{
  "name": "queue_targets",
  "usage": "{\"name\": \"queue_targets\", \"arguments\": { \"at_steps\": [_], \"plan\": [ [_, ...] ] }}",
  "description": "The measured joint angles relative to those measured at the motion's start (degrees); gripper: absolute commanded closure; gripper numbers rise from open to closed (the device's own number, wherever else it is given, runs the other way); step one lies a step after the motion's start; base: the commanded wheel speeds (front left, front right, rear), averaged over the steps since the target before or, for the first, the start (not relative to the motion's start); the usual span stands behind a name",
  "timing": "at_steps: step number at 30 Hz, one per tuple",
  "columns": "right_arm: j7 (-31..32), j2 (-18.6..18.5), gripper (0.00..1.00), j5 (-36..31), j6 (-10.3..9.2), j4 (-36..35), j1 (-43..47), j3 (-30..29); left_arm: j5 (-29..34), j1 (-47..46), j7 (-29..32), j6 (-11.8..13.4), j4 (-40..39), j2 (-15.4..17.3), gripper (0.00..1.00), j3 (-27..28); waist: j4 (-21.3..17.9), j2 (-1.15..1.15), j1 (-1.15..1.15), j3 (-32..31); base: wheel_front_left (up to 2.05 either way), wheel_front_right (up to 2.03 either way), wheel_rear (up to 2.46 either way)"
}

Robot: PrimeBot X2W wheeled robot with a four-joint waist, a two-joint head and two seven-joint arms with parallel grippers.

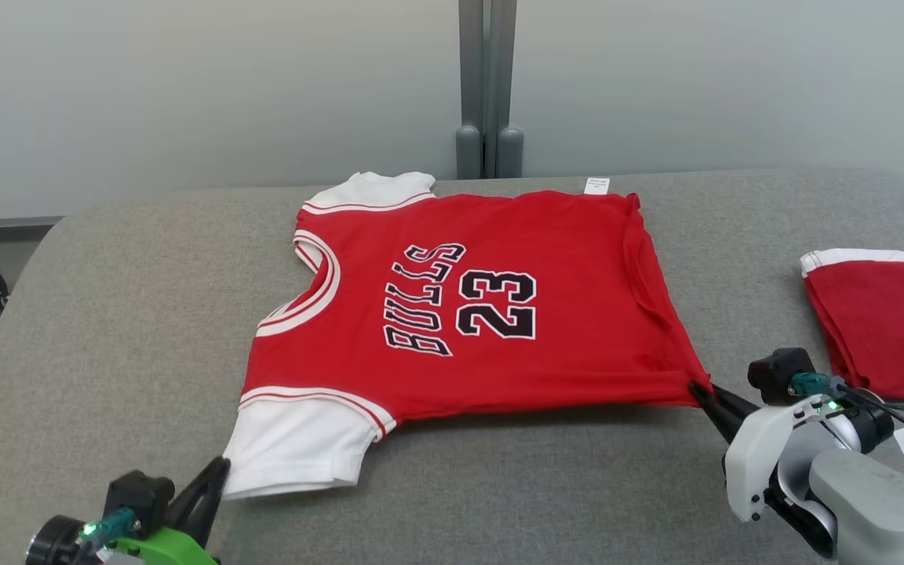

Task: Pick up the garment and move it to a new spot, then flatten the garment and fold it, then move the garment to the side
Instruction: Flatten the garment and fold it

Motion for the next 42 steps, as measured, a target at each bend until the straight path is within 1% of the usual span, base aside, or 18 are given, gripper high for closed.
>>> {"name": "queue_targets", "arguments": {
  "at_steps": [3,10,17,20,24,26,29,35,42],
  "plan": [
    [0.99,-1.21,1.00,1.75,0.00,-0.30,-0.10,3.21,-1.86,2.50,0.09,0.00,-1.68,0.99,1.00,-1.62,-0.28,0.00,0.00,-0.75,0.00,0.00,0.00],
    [3.64,-5.50,1.00,6.79,0.00,-2.45,-0.64,9.42,-3.34,5.74,1.94,-0.01,-7.78,5.23,1.00,-6.60,-0.58,0.00,0.00,-2.25,0.00,0.00,0.00],
    [8.42,-9.53,1.00,13.28,0.00,-7.88,-1.23,14.46,-6.64,9.00,4.24,-0.01,-14.35,10.16,1.00,-11.02,-0.99,0.00,0.00,-3.72,0.00,0.00,0.00],
    [11.83,-11.24,1.00,16.40,0.00,-10.96,-1.30,16.22,-9.76,10.65,5.63,-0.01,-17.88,12.05,1.00,-13.74,-1.19,0.00,0.00,-4.45,0.00,0.00,0.00],
    [16.03,-13.23,1.00,20.20,0.00,-14.80,-1.22,17.33,-12.25,11.37,6.90,-0.01,-20.39,14.41,1.00,-15.13,-1.41,0.00,0.00,-5.10,0.00,0.00,0.00],
    [16.95,-14.35,1.00,20.80,0.00,-15.82,-1.31,17.63,-12.78,11.35,6.56,-0.01,-21.20,14.97,1.00,-14.94,-1.43,0.00,0.00,-5.15,0.00,0.00,0.00],
    [16.72,-14.78,1.00,21.54,0.00,-15.96,-2.09,17.69,-12.69,10.62,5.97,0.12,-21.41,15.26,1.00,-14.13,-1.32,0.00,0.00,-4.93,0.00,0.00,0.00],
    [17.24,-14.07,1.00,24.19,0.00,-15.37,-4.32,17.63,-12.34,5.98,5.90,1.43,-21.50,15.18,1.00,-12.17,-1.25,0.00,0.00,-3.85,0.00,0.00,0.00],
    [18.80,-11.95,1.00,26.10,0.00,-11.82,-7.88,17.36,-9.65,-0.75,7.65,2.47,-19.23,14.11,1.00,-11.88,-1.66,0.00,0.00,-1.81,0.00,0.00,0.00]
  ]
}}
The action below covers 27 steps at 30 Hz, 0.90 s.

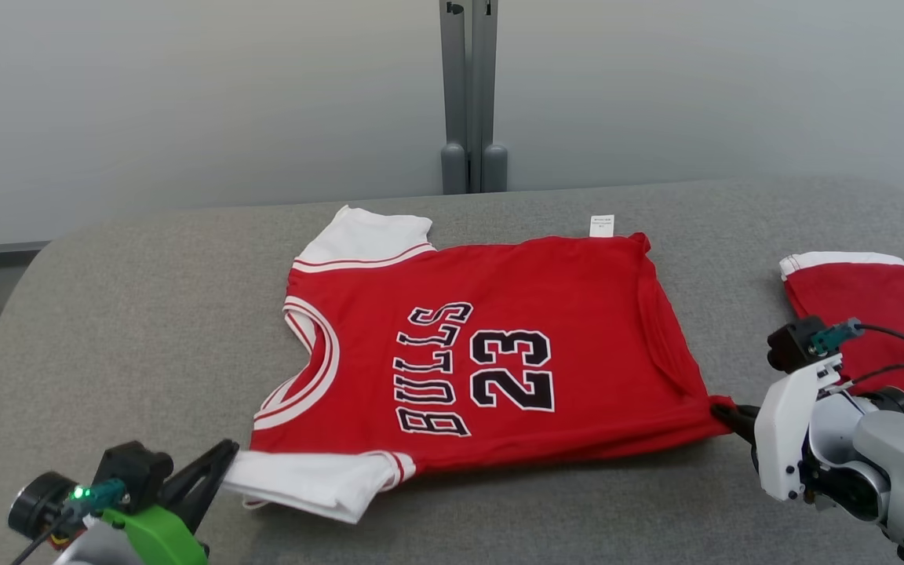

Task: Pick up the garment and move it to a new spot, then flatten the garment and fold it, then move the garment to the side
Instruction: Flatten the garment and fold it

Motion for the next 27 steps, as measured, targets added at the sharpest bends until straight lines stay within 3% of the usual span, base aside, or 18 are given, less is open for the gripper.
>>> {"name": "queue_targets", "arguments": {
  "at_steps": [18,27],
  "plan": [
    [-2.31,8.44,1.00,-1.86,0.00,10.26,-9.34,0.42,3.82,-19.37,1.60,-2.00,15.88,-6.41,1.00,-2.83,-3.35,0.00,0.00,6.70,0.00,0.00,0.00],
    [-6.23,9.84,1.00,-1.11,0.00,12.87,-12.14,0.14,3.97,-26.38,2.19,-2.26,24.68,-10.23,1.00,-4.64,-4.31,0.00,0.00,10.31,0.00,0.00,0.00]
  ]
}}
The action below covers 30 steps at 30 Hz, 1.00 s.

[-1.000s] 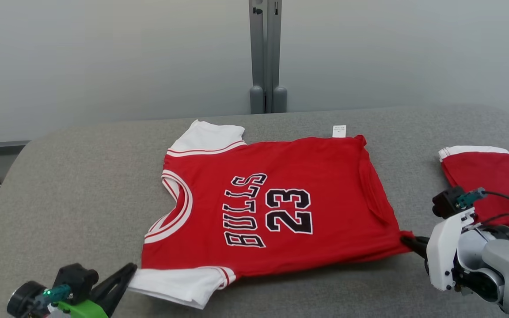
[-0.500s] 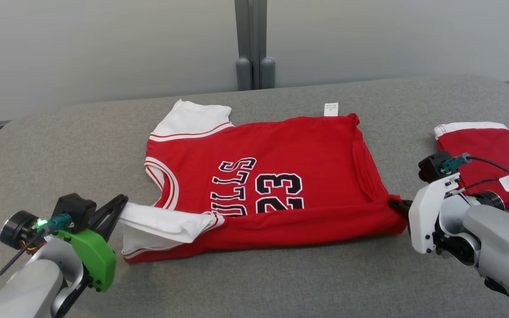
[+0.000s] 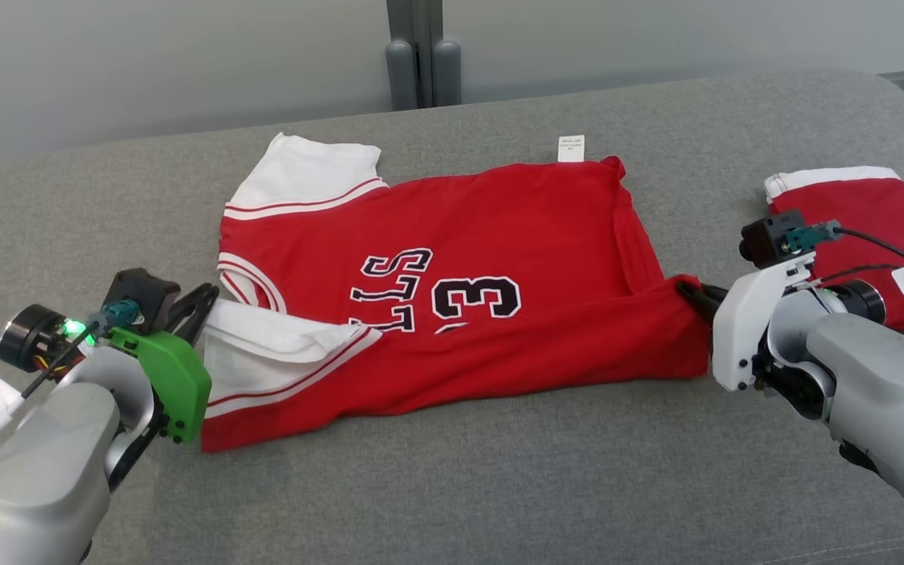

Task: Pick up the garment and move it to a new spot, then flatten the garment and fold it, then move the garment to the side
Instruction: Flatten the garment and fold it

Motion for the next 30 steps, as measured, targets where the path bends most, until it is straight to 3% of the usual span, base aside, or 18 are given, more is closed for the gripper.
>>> {"name": "queue_targets", "arguments": {
  "at_steps": [1,2,3,10,13,15,19,23,26,30],
  "plan": [
    [-1.00,0.25,0.10,0.03,0.00,0.37,-0.43,-0.11,-0.07,-0.71,-0.35,0.00,1.08,-0.33,0.85,0.02,-0.01,0.00,0.00,0.36,0.00,0.00,0.00],
    [-1.01,0.54,0.00,0.90,0.00,0.67,-0.65,-0.56,-0.07,-1.32,-0.93,0.13,2.13,-0.66,0.33,0.22,-0.02,0.00,0.00,0.65,0.00,0.00,0.00],
    [-0.89,0.67,0.00,1.56,0.00,0.77,-0.66,-0.57,-0.11,-1.74,-1.41,0.49,3.07,-1.04,0.00,0.47,-0.02,0.00,0.00,0.86,0.00,0.00,0.00],
    [-6.76,0.86,0.00,1.75,-0.01,3.54,-0.73,-1.11,-1.04,-2.73,-7.69,4.90,7.79,-3.87,0.00,3.59,0.36,0.00,0.00,0.45,0.00,0.00,0.00],
    [-11.58,0.55,0.00,1.91,-0.01,3.42,0.30,-1.83,-3.31,-1.63,-9.50,7.72,7.06,-4.87,0.00,7.66,0.60,0.00,0.00,-0.65,0.00,0.00,0.00],
    [-14.12,-0.34,0.00,-1.63,0.00,3.20,0.43,-2.92,-3.74,0.47,-9.59,8.43,4.70,-5.47,0.00,9.55,0.78,0.00,0.00,-1.46,0.00,0.00,0.00],
    [-14.43,-1.47,0.00,-10.68,-0.01,-1.76,1.95,-21.34,-1.82,7.39,-9.77,11.83,-6.61,-6.30,0.00,17.16,1.10,0.00,0.00,-3.19,0.00,0.00,0.00],
    [-14.35,0.85,0.00,-26.57,-0.01,-12.15,15.04,-39.55,3.52,17.88,-9.82,15.94,-17.93,-9.23,0.00,25.53,1.27,0.00,0.00,-4.73,0.00,0.00,0.00],
    [-14.43,5.91,0.00,-37.15,-0.04,-21.74,23.89,-54.88,6.37,24.70,-9.82,16.50,-25.08,-13.47,0.00,31.77,1.30,0.00,0.00,-5.56,0.00,0.00,0.00],
    [-14.41,15.47,0.00,-47.18,-0.04,-31.84,36.41,-64.60,11.77,32.17,-9.83,15.39,-30.28,-18.71,0.00,37.94,1.05,0.00,0.00,-6.23,0.00,0.00,0.00]
  ]
}}
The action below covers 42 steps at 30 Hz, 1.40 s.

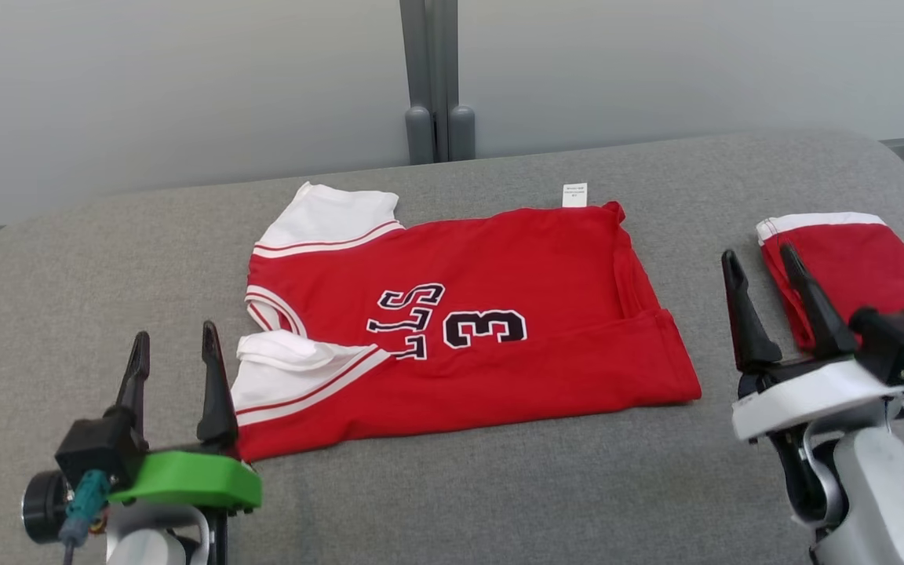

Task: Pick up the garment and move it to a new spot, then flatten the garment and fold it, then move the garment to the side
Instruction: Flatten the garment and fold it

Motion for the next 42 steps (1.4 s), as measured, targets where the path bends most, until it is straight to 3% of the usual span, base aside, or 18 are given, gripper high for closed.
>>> {"name": "queue_targets", "arguments": {
  "at_steps": [6,12,19,23,35,36,39,42],
  "plan": [
    [0.00,6.35,0.00,-5.38,0.00,-5.94,7.85,-3.22,7.40,5.28,0.01,-1.60,2.42,-4.67,0.00,3.13,-0.66,0.00,0.00,-0.12,0.00,0.00,0.00],
    [-0.01,7.78,0.00,-6.93,0.00,-6.64,8.63,-2.36,11.47,6.14,0.01,0.15,11.35,-5.47,0.00,5.80,-2.22,0.00,0.00,0.25,0.00,0.00,0.00],
    [-0.01,7.47,0.00,-7.39,0.00,-6.39,7.72,-1.15,13.49,1.04,0.00,0.11,24.15,-5.81,0.00,6.69,-4.46,0.00,0.00,1.80,0.00,0.00,0.00],
    [0.00,7.32,0.00,-7.12,0.00,-6.19,7.36,-0.82,13.77,-2.07,0.00,1.63,30.44,-5.19,0.00,7.46,-5.45,0.00,0.00,2.82,0.00,0.00,0.00],
    [0.00,7.61,0.00,-7.11,0.00,-5.03,6.86,0.90,13.83,-7.28,-0.15,0.98,40.52,-4.55,0.00,7.33,-6.44,0.00,0.00,4.61,0.00,0.00,0.00],
    [0.00,7.55,0.00,-7.11,0.00,-4.93,6.51,0.88,13.83,-7.85,-0.16,0.68,41.12,-4.52,0.07,7.15,-6.37,0.00,0.00,4.86,0.00,0.00,0.00],
    [0.00,7.53,0.00,-7.11,0.00,-4.68,6.22,0.75,13.84,-9.53,-0.24,-0.75,43.24,-4.46,1.00,6.46,-6.02,0.00,0.00,5.44,0.00,0.00,0.00],
    [-0.01,7.60,0.00,-6.78,0.00,-3.35,6.26,0.10,13.67,-10.39,-0.16,-1.68,42.75,-4.82,1.00,6.15,-5.35,0.00,0.00,5.72,0.00,0.00,0.00]
  ]
}}
